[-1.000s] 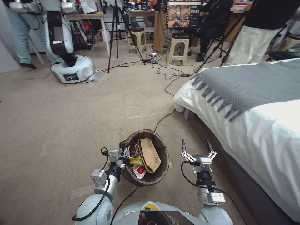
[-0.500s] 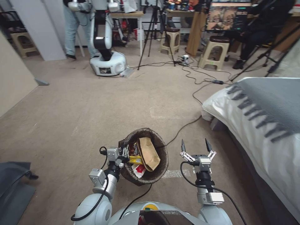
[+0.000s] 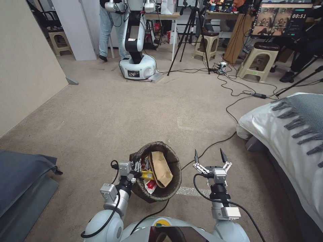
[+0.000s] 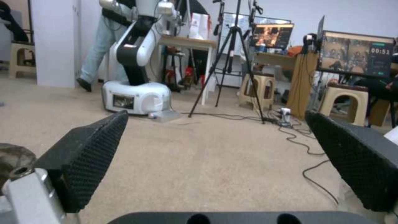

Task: Pick up the trash bin, then pick up the garbage from the floor and place it into the trash bin.

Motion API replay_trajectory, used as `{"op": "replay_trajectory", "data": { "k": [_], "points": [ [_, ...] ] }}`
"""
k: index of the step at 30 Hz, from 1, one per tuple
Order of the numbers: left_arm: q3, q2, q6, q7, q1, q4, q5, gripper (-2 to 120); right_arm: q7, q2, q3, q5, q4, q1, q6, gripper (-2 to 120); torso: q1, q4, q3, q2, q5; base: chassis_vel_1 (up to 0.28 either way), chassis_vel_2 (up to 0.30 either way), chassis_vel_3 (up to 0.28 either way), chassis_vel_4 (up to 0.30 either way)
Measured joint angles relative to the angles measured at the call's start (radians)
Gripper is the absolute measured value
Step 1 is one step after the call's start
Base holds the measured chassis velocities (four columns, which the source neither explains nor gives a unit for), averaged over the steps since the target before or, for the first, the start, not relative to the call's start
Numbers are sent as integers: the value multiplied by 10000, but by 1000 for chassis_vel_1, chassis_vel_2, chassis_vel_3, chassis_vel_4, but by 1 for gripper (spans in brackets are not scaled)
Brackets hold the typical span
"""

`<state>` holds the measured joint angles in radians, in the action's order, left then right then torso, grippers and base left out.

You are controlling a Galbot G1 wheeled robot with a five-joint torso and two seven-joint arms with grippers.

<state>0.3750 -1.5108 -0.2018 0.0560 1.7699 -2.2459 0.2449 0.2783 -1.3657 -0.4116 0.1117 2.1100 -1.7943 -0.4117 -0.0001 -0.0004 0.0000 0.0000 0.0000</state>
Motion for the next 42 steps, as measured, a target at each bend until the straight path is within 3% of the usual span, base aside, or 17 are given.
{"op": "replay_trajectory", "data": {
  "k": [7, 15, 21, 34, 42],
  "points": [
    [-65, 30, -491, -150, -72, -154, 1218, 8, -15, -4, 8, 6, -42, -3, -35, 100, 1, 3, 0, 0, 0, 0, 0, 0, 0],
    [343, 11, -872, -992, -538, 159, 2882, 8, -45, -57, 13, 118, -116, -86, -274, 100, 1, 6, 0, 0, 0, 0, 0, 0, 0],
    [760, -76, -826, -1460, -967, 953, 3906, 8, -131, -108, 42, 177, -142, -109, -418, 100, 1, 4, 0, 0, -1, 0, 0, 0, 0],
    [1577, -175, -565, -1520, -1535, 2184, 5002, 8, -269, -105, 5, 162, -141, -146, -662, 100, 1, 4, 0, 0, -1, 0, 0, 0, 0],
    [1815, -173, -89, -947, -1619, 3009, 5470, 8, -346, -114, -9, 156, -149, -141, -714, 100, 0, 7, -1, 1, 5, 0, 0, 0, 0]
  ]
}}
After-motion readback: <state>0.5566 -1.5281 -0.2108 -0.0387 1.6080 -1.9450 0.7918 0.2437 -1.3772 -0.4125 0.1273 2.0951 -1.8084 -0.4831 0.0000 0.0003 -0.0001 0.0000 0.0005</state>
